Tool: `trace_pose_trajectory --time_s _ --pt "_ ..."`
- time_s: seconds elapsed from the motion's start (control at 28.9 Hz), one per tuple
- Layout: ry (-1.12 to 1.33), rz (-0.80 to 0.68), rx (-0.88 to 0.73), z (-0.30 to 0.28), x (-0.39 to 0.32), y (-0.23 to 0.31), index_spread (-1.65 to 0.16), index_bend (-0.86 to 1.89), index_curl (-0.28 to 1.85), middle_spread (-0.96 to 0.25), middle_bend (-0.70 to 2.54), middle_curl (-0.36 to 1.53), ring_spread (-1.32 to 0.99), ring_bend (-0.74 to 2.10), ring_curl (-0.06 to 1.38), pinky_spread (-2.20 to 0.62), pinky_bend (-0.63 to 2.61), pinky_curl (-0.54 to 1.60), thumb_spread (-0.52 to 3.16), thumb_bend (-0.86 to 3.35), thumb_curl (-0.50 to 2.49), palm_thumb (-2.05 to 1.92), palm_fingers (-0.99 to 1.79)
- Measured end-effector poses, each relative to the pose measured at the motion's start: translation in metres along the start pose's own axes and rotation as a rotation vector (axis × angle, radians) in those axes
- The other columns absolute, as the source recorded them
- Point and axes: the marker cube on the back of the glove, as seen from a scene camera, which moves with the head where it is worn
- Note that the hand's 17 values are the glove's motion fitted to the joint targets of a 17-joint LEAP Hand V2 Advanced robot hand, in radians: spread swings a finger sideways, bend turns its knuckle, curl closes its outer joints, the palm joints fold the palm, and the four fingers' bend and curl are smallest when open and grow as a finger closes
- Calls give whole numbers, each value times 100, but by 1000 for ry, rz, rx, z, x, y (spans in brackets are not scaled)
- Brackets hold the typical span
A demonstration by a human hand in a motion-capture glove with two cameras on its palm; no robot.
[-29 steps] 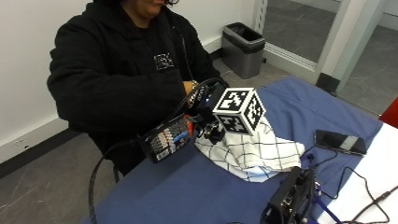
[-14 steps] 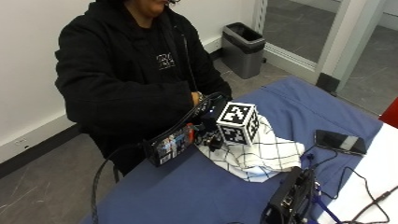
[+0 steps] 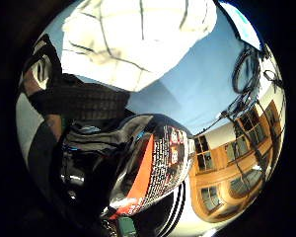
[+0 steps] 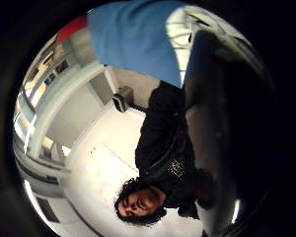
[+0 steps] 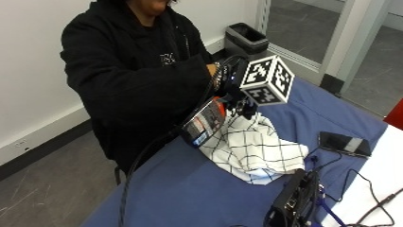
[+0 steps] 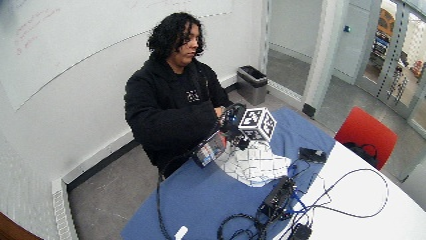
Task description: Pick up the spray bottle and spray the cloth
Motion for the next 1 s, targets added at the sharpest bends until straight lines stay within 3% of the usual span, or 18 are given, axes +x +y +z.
trace_pose_trajectory --time_s 0.14,0.28,0.42,0.55,0.76,1.0 --pt "-50 -152 80 -21 -41 8 -24 18 69 -16 59 62 -19 67 52 -21 45 46 64 -1 92 103 125" --pt "-180 -397 202 -34 -93 7 -24 18 69 -16 59 62 -18 67 52 -21 45 46 65 -1 93 104 126" --pt "-331 -666 369 -28 -138 -10 -24 19 69 -17 59 62 -18 68 52 -22 47 46 64 -2 94 104 128" --pt "-456 -835 472 -14 -159 -30 -25 19 69 -17 60 62 -19 68 52 -22 47 46 62 -2 94 103 129" --pt "-579 -990 533 10 -176 -70 -25 20 70 -17 60 62 -19 67 52 -23 48 47 60 -2 95 102 129" --pt "-639 -1049 603 20 -179 -100 -25 21 71 -17 60 62 -19 68 52 -24 48 46 57 -2 96 102 130"
